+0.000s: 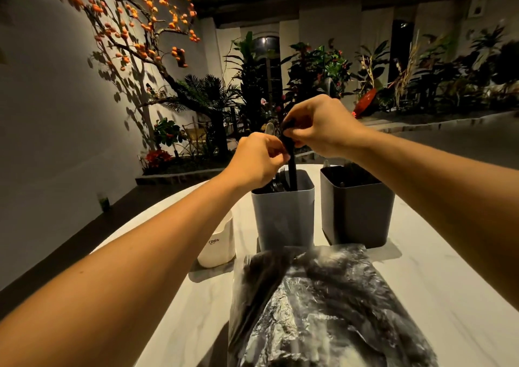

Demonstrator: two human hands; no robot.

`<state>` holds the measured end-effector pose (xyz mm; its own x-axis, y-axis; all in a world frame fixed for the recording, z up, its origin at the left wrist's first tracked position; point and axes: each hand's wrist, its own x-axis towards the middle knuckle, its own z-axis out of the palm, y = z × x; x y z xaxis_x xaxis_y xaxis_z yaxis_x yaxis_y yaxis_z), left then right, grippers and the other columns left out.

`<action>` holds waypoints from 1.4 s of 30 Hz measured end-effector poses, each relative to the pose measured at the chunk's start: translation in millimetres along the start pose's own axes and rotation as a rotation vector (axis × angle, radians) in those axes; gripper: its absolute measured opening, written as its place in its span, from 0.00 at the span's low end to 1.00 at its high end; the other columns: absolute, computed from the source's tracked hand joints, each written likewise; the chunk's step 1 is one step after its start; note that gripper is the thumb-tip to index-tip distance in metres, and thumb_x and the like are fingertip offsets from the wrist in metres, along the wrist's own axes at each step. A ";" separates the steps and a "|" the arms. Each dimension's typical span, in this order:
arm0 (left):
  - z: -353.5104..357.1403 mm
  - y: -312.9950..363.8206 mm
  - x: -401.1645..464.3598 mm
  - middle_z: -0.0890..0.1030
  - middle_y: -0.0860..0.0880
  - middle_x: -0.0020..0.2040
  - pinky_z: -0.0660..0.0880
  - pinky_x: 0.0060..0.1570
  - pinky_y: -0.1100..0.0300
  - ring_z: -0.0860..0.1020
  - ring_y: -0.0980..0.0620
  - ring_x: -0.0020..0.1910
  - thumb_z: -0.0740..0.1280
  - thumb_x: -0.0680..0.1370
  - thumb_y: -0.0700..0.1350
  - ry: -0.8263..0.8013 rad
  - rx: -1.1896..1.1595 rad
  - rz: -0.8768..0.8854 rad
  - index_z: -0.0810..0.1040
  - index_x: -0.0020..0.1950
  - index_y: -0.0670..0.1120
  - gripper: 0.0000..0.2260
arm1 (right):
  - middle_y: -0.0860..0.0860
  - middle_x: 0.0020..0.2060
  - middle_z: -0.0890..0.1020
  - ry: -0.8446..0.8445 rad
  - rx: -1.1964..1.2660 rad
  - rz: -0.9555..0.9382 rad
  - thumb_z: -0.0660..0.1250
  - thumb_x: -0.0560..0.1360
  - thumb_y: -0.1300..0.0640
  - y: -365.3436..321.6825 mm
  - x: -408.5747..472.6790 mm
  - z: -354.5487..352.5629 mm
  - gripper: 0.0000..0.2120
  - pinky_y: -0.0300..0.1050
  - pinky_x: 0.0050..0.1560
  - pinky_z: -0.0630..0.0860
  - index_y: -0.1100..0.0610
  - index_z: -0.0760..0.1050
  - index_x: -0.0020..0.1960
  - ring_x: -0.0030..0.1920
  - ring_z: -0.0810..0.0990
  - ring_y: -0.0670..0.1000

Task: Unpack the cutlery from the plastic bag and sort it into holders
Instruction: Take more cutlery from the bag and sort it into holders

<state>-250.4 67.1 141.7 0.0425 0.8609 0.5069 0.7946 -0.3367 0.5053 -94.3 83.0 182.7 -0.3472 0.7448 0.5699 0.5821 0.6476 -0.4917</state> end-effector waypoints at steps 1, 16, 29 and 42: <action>3.1 -5.3 1.9 0.86 0.48 0.50 0.77 0.54 0.61 0.82 0.52 0.51 0.67 0.80 0.41 -0.007 0.022 -0.008 0.85 0.59 0.46 0.10 | 0.49 0.46 0.85 -0.019 -0.026 0.023 0.71 0.76 0.59 5.9 2.8 3.3 0.07 0.34 0.43 0.78 0.54 0.83 0.54 0.47 0.83 0.45; -6.7 -34.3 -34.1 0.83 0.40 0.49 0.77 0.38 0.63 0.84 0.47 0.45 0.62 0.82 0.34 -0.096 -0.393 -0.104 0.63 0.48 0.45 0.10 | 0.51 0.50 0.83 -0.221 0.224 0.178 0.67 0.80 0.54 2.4 -5.9 38.3 0.12 0.36 0.34 0.78 0.55 0.78 0.61 0.45 0.82 0.47; -76.0 -63.4 -91.0 0.82 0.42 0.48 0.83 0.38 0.56 0.86 0.49 0.39 0.71 0.77 0.33 -0.002 -0.257 -0.121 0.63 0.53 0.44 0.17 | 0.50 0.40 0.85 -0.264 0.316 0.029 0.73 0.75 0.58 -70.8 -18.8 101.4 0.02 0.35 0.34 0.77 0.55 0.82 0.47 0.40 0.84 0.47; -59.0 -130.9 -82.2 0.84 0.51 0.48 0.80 0.53 0.51 0.81 0.53 0.49 0.72 0.78 0.46 0.105 0.058 -0.207 0.83 0.52 0.49 0.04 | 0.50 0.44 0.84 -0.190 -0.042 0.005 0.75 0.73 0.52 -54.5 1.2 164.9 0.04 0.53 0.50 0.82 0.50 0.81 0.45 0.46 0.82 0.50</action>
<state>-393.7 17.8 75.1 -0.1858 0.8639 0.4682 0.8134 -0.1320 0.5665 -247.6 75.2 101.6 -0.4743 0.7676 0.4311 0.6128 0.6395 -0.4642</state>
